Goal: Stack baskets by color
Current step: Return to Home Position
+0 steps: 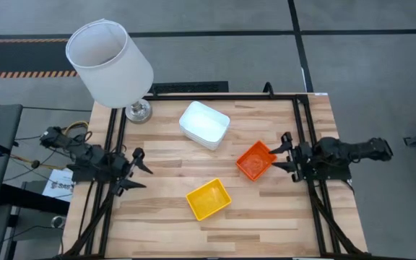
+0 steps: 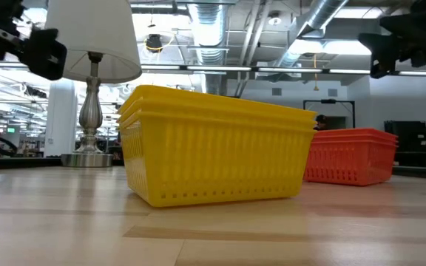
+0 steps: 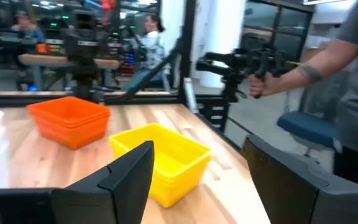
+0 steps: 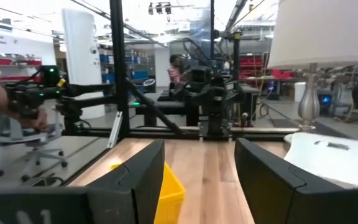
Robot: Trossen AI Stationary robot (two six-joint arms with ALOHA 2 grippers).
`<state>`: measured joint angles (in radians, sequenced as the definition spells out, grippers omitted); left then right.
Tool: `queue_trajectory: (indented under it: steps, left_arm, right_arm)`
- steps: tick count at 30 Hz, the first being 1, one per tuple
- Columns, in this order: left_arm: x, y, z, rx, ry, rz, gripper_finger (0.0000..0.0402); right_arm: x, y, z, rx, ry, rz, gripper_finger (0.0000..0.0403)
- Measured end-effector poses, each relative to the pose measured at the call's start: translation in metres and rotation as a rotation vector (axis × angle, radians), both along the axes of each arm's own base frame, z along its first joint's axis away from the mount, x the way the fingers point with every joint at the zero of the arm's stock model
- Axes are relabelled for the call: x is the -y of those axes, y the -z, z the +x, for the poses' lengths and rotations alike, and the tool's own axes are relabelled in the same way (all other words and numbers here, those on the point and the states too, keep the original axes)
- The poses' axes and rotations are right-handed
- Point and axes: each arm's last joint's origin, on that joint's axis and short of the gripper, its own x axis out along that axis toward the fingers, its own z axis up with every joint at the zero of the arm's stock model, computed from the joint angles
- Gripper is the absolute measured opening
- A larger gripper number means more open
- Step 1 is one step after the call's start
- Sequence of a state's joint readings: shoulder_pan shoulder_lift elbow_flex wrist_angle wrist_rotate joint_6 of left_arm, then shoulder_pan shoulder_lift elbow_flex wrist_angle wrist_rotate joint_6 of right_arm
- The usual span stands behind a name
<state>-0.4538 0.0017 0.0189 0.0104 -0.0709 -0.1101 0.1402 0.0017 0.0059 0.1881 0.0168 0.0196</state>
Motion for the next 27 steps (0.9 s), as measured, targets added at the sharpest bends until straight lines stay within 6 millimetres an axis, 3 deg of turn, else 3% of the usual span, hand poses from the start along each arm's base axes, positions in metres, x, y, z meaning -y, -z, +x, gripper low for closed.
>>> queue_trajectory:
  steps: [15, 27]
  left_arm:
    - [-0.016, 0.001, 0.006, -0.011, -0.157, -0.009, 0.0247]
    - [-0.016, 0.001, 0.006, -0.039, -0.164, -0.093, 0.0247]
  right_arm:
    - [0.006, 0.003, 0.001, -0.028, 0.036, -0.005, 0.0219]
    - [0.006, 0.004, 0.001, -0.039, 0.037, -0.004, 0.0219]
